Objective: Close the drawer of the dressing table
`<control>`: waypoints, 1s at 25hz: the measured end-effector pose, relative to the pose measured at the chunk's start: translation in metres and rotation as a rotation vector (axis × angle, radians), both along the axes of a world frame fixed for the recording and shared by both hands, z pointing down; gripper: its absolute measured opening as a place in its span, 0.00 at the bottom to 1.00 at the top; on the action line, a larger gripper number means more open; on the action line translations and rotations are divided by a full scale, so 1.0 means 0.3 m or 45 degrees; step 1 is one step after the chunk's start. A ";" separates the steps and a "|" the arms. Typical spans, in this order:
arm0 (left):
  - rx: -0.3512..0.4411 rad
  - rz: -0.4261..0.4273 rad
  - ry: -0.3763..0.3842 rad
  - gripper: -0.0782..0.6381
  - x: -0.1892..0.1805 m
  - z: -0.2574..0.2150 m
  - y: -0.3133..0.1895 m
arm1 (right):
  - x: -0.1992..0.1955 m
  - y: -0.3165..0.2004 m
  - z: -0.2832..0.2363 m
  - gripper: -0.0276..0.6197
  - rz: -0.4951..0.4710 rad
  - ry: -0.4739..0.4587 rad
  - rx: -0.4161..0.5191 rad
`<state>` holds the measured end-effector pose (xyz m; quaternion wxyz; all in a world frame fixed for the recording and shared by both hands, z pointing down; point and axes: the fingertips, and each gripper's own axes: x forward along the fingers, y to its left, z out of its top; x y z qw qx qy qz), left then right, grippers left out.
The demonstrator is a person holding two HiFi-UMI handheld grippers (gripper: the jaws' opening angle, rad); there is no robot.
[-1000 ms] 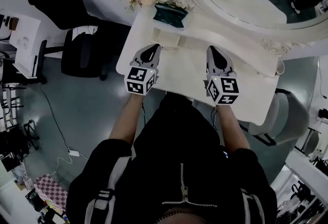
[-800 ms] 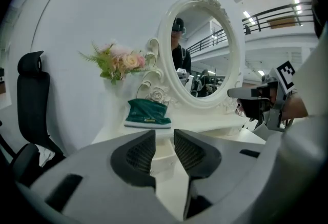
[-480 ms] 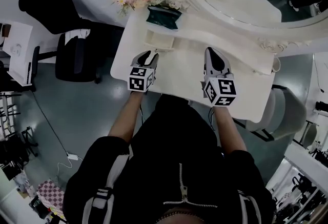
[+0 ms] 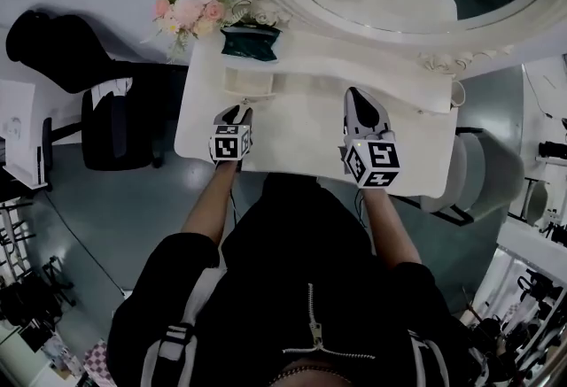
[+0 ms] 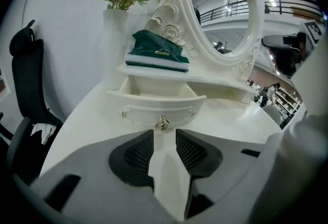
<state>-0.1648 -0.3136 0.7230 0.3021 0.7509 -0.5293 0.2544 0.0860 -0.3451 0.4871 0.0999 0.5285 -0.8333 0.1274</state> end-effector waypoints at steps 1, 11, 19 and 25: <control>-0.002 -0.004 0.005 0.31 0.000 0.007 -0.008 | 0.010 0.000 0.001 0.05 0.011 0.002 -0.001; -0.049 -0.035 0.015 0.27 0.015 0.039 -0.061 | 0.076 0.010 0.015 0.05 0.071 0.011 -0.017; 0.007 -0.033 -0.033 0.25 0.012 0.018 -0.063 | 0.095 0.010 0.014 0.05 0.086 0.019 -0.015; 0.039 -0.029 -0.035 0.25 0.012 -0.012 -0.071 | 0.083 0.009 0.011 0.05 0.082 0.004 -0.013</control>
